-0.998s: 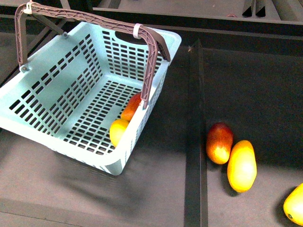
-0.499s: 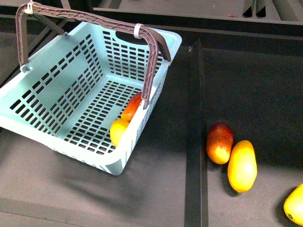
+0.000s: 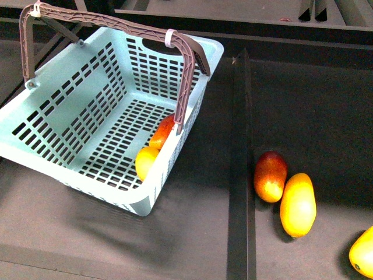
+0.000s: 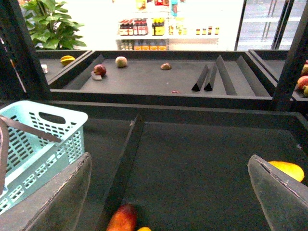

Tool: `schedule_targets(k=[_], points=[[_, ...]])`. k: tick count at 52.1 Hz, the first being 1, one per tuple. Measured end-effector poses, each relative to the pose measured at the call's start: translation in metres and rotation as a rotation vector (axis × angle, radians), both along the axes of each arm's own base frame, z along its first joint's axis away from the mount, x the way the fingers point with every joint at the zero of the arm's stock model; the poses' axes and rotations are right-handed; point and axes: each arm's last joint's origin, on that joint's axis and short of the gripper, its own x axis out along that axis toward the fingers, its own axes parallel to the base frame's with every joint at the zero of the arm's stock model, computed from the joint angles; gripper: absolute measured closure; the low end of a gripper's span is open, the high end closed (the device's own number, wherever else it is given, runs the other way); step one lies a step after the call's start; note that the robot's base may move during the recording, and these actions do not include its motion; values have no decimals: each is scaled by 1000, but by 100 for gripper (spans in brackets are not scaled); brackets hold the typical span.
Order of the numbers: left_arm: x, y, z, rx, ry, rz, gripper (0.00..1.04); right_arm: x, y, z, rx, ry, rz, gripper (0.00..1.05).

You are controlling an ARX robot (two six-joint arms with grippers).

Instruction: Pick lemon and mango into basket

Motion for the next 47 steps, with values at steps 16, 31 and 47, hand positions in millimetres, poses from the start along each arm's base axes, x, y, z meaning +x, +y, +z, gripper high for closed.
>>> schedule_targets(k=[16, 31, 47], points=[[-13, 0, 2, 0, -6, 0, 102, 0, 0, 0, 0, 0, 0, 9], [-18, 0, 1, 0, -6, 0, 102, 0, 0, 0, 0, 0, 0, 9], [-30, 0, -2, 0, -1, 1, 102, 0, 0, 0, 0, 0, 0, 9]])
